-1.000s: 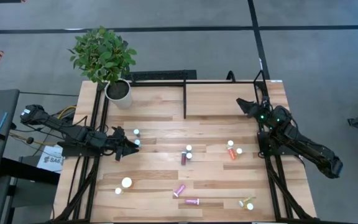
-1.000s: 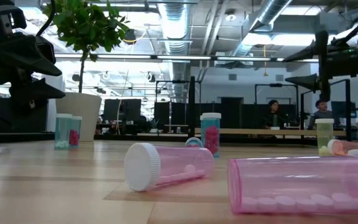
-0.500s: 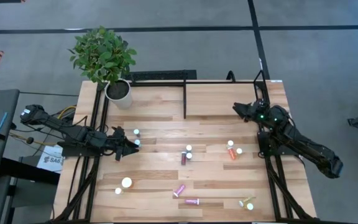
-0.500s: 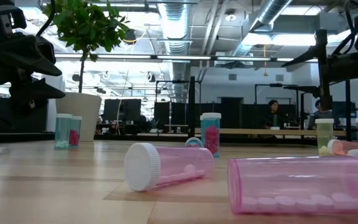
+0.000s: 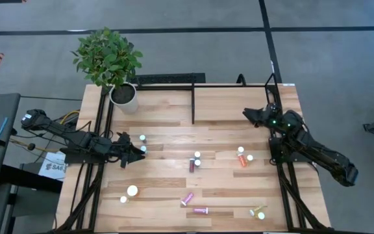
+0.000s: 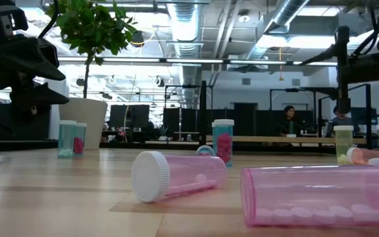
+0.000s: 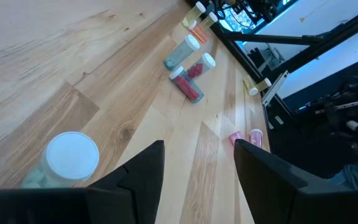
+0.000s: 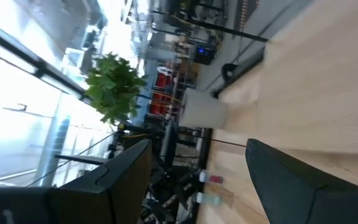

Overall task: Pick and place medicine bottles onto shelf by color
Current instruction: Put the yellow pill bottle on the shelf

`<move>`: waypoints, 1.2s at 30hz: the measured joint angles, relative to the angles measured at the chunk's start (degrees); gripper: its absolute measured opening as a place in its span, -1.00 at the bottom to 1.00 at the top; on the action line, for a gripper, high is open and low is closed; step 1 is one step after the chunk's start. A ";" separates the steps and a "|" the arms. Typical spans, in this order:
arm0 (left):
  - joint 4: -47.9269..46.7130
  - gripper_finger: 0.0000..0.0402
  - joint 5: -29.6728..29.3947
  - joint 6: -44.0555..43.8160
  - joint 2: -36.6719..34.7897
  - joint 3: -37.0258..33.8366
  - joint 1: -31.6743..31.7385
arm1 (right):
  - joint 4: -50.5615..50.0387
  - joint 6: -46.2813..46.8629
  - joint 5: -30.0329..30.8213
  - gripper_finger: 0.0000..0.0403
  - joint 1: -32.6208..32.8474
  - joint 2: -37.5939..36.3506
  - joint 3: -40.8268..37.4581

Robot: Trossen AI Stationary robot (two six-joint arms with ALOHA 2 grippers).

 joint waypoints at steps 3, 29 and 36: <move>0.00 -0.10 -0.02 0.00 -0.01 0.01 0.02 | 3.60 -3.99 0.34 0.42 -0.02 0.00 0.00; 0.01 -0.10 -0.02 0.00 -0.01 0.02 0.01 | -24.48 -34.95 6.15 0.42 3.56 19.71 31.21; 0.00 -0.10 -0.02 0.00 -0.01 0.02 0.02 | -43.32 -33.16 6.19 0.42 5.85 32.40 43.67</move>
